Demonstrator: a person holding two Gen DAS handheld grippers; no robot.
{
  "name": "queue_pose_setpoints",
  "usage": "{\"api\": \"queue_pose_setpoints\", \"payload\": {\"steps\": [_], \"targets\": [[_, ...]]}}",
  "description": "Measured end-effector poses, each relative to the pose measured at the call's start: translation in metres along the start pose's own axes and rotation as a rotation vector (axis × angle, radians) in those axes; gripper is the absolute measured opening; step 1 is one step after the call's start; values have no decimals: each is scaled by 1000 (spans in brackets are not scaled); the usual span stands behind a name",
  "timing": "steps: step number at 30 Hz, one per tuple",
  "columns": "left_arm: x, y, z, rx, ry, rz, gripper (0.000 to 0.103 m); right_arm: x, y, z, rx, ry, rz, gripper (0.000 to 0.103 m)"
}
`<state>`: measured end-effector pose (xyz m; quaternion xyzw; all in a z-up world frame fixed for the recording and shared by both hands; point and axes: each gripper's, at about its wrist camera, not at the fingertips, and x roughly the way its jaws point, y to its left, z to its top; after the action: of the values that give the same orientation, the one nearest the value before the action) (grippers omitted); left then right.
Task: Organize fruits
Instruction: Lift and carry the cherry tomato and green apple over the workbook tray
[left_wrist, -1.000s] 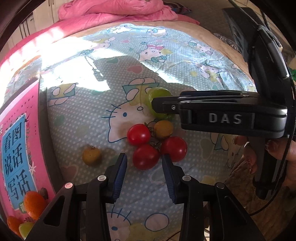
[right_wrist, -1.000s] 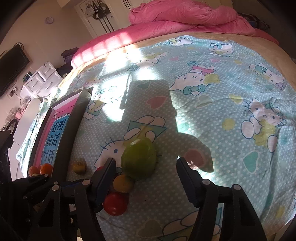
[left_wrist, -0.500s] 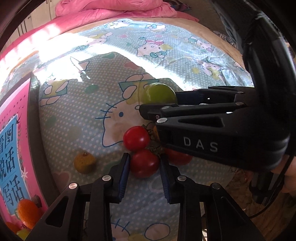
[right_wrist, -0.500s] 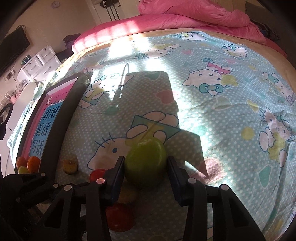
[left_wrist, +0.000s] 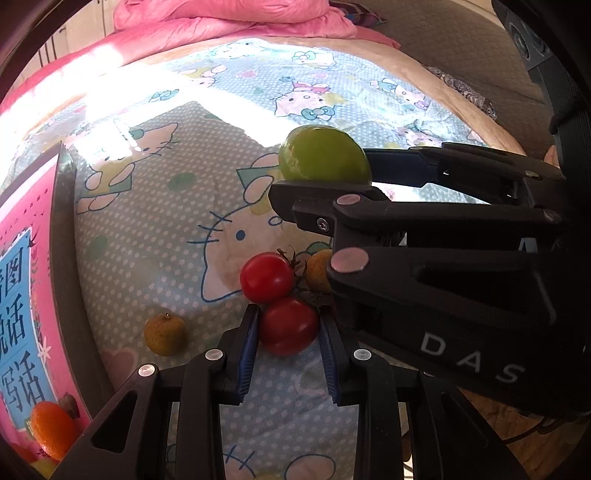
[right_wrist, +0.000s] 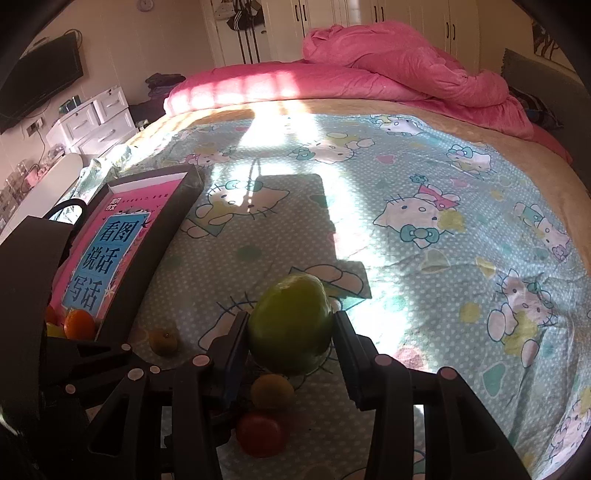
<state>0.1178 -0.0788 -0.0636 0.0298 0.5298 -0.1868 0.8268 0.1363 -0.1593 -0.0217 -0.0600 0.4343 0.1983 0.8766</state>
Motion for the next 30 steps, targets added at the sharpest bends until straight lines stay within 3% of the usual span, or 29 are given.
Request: {"api": "queue_pose_setpoints", "payload": {"steps": [18,30], "targets": [[-43,21,-9,-53,-71,1,32,-19,10,3,-42,-62,-11,45],[-91,44,-20,-111,-143,49,32,-38,7,10,3,-119,50,45]]}}
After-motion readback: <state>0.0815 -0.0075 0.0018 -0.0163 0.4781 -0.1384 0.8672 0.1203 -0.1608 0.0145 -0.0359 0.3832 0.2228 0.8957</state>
